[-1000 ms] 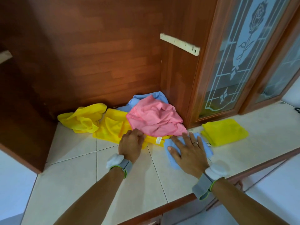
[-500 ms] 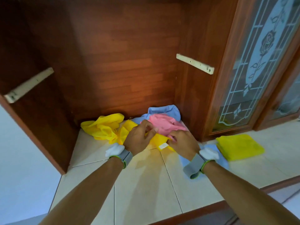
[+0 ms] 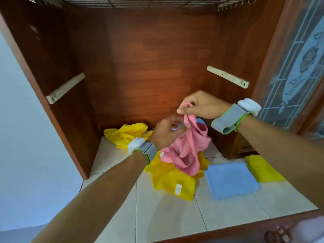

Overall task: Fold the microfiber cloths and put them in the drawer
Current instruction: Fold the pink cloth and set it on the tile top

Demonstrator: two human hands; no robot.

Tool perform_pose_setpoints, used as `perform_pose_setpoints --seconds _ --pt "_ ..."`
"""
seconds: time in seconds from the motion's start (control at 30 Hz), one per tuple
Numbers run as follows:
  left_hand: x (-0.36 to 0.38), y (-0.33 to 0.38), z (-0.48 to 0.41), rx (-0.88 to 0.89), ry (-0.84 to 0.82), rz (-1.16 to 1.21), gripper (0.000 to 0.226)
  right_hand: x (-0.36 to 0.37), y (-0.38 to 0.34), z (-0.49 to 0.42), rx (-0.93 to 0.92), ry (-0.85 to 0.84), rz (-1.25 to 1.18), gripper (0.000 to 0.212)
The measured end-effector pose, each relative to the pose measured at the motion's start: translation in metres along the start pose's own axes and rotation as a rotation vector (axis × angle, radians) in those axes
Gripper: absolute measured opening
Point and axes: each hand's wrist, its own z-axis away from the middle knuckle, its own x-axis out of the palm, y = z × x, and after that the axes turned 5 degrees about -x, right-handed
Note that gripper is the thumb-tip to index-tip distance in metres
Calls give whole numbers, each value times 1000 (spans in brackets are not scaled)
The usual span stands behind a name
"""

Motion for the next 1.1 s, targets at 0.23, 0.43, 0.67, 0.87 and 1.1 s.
perform_pose_setpoints --seconds 0.23,0.43,0.67,0.87,1.1 --pt "-56 44 -8 31 255 160 21 -12 -46 -27 -161 259 142 45" --pt "-77 73 17 58 336 -469 38 -14 -74 -39 -202 454 206 62" --pt "-146 17 44 -88 140 -730 30 -36 -86 -36 -172 694 276 58" --pt "-197 -24 70 -256 195 -708 19 -52 -72 -28 -67 820 259 57" --pt "-236 -25 71 -243 484 -563 24 -61 -50 -15 147 849 368 53"
